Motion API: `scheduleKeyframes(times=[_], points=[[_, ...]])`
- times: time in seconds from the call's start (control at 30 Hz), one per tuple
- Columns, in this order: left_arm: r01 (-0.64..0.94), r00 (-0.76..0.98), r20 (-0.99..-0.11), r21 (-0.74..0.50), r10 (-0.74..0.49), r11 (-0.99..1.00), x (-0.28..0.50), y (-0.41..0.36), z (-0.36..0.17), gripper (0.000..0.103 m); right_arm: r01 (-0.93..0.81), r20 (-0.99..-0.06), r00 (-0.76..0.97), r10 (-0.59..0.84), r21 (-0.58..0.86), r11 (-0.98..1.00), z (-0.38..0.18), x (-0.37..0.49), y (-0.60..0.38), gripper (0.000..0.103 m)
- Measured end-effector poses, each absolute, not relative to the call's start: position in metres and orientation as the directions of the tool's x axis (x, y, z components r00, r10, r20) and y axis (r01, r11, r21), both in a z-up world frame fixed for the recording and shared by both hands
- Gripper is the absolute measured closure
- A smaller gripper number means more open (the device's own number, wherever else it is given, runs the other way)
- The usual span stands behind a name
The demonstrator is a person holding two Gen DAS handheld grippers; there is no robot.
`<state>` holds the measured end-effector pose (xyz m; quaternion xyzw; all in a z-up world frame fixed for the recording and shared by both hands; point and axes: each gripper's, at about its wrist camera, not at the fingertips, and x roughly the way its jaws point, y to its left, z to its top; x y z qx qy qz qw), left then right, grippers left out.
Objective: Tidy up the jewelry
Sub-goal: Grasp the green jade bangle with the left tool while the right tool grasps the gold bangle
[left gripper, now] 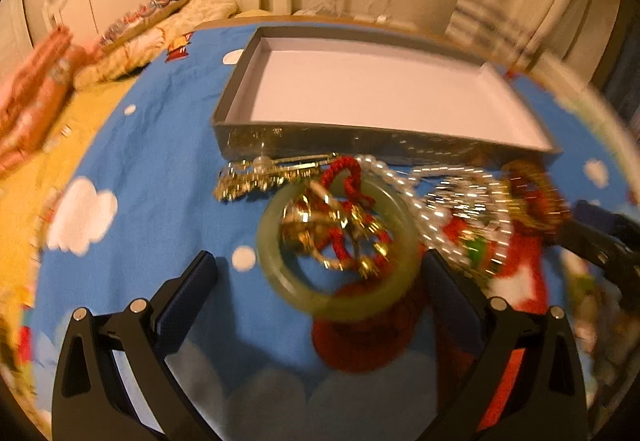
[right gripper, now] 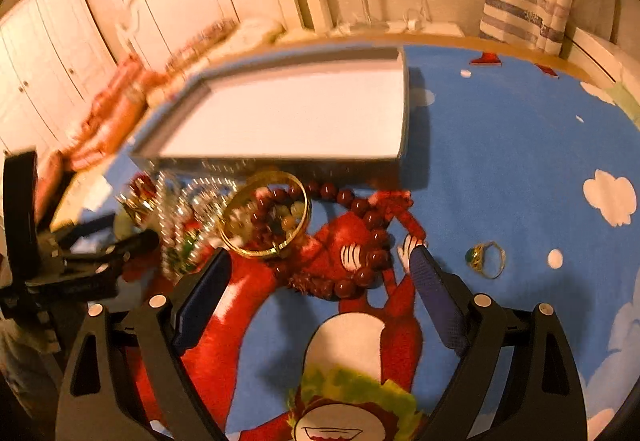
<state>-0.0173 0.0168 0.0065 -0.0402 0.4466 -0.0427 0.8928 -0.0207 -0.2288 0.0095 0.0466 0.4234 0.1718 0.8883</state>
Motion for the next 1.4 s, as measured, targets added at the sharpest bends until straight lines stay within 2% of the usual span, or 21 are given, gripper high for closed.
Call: scheduleKeyframes(times=[0.07,0.13,0.23,0.3,0.43,0.63,1.07,1.4], points=[[0.038,0.620,-0.763,-0.203,-0.183,0.978,-0.033,0.033,0.010,0.002,-0.301,-0.716,0.592,0.370,0.230,0.925,0.016,-0.022,-0.229,0.017],[0.015,0.643,-0.742,-0.235,-0.189,0.972,-0.048,0.049,0.013,0.002,-0.351,-0.701,0.594,0.394,0.214,0.912,0.022,-0.024,-0.221,0.017],[-0.026,0.667,-0.731,-0.216,-0.145,0.976,-0.068,0.069,0.017,0.002,-0.417,-0.693,0.590,0.415,0.178,0.891,0.028,-0.023,-0.206,0.018],[-0.042,0.667,-0.734,-0.210,-0.129,0.977,-0.075,0.077,0.018,0.002,-0.443,-0.705,0.580,0.408,0.147,0.884,0.025,-0.018,-0.197,0.024],[-0.075,0.665,-0.737,-0.224,-0.118,0.972,-0.090,0.086,0.017,0.002,-0.463,-0.748,0.561,0.355,0.072,0.883,0.014,-0.007,-0.181,0.028],[-0.043,0.670,-0.733,-0.199,-0.120,0.979,-0.093,0.070,0.023,0.002,-0.467,-0.786,0.540,0.300,0.016,0.884,0.002,0.006,-0.172,0.043],[0.012,0.641,-0.754,-0.176,-0.143,0.984,-0.072,0.047,0.023,0.002,-0.452,-0.685,0.610,0.398,0.111,0.885,0.019,-0.021,-0.201,0.044],[0.085,0.615,-0.775,-0.122,-0.149,0.989,-0.028,0.022,0.023,0.003,-0.481,-0.654,0.616,0.440,0.130,0.867,0.020,-0.050,-0.201,0.044]])
